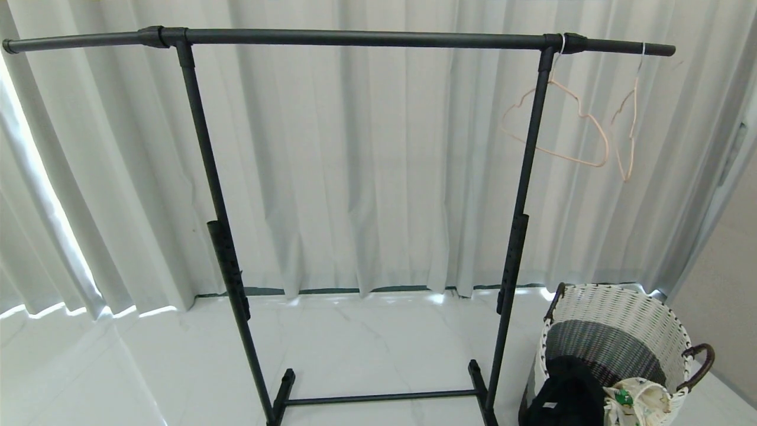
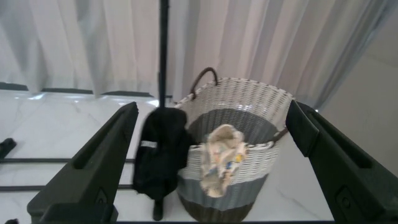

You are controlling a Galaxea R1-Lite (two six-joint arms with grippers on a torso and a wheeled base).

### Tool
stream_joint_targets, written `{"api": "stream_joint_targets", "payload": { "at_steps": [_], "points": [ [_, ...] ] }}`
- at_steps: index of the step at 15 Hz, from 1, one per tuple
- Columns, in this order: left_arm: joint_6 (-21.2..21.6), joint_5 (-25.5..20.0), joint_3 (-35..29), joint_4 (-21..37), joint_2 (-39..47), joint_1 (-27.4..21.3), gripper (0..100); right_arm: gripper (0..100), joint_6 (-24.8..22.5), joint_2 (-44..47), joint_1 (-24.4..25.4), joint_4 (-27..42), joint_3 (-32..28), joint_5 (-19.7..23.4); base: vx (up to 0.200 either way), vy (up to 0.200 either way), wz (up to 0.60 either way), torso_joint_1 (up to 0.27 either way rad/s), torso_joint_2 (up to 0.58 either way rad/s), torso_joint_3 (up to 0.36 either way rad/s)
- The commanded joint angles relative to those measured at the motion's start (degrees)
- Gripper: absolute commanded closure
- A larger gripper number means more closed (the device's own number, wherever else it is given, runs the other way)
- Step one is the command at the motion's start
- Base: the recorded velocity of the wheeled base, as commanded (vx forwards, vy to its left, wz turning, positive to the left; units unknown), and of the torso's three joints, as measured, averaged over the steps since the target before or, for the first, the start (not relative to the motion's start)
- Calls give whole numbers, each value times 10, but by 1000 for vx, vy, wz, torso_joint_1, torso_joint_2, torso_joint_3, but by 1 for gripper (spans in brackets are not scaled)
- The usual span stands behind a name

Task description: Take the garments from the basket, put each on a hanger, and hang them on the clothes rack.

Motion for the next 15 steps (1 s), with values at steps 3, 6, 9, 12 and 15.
{"api": "stream_joint_targets", "payload": {
  "at_steps": [3, 6, 9, 12, 15],
  "points": [
    [-1, 1, 0, 0, 1, 0, 0, 0, 0, 0, 0, 0, 0, 1, 0, 0, 0, 0, 0, 0],
    [-8, 1, 0, 0, 0, 0, 0, 0, 0, 0, 0, 0, 0, 1, 0, 0, 0, 0, 0, 0],
    [1, 0, 0, 0, 1, 0, 0, 0, 0, 0, 0, -1, 0, 1, 0, 0, 0, 0, 0, 0],
    [3, 0, 0, 0, 1, 0, 0, 0, 0, 0, 0, 0, 0, 1, 200, 0, 0, 4, 2, 2],
    [1, 0, 0, 0, 1, -1, 0, 0, 0, 0, 0, -1, 0, 0, 0, 0, 0, 0, 0, 0]
  ]
}}
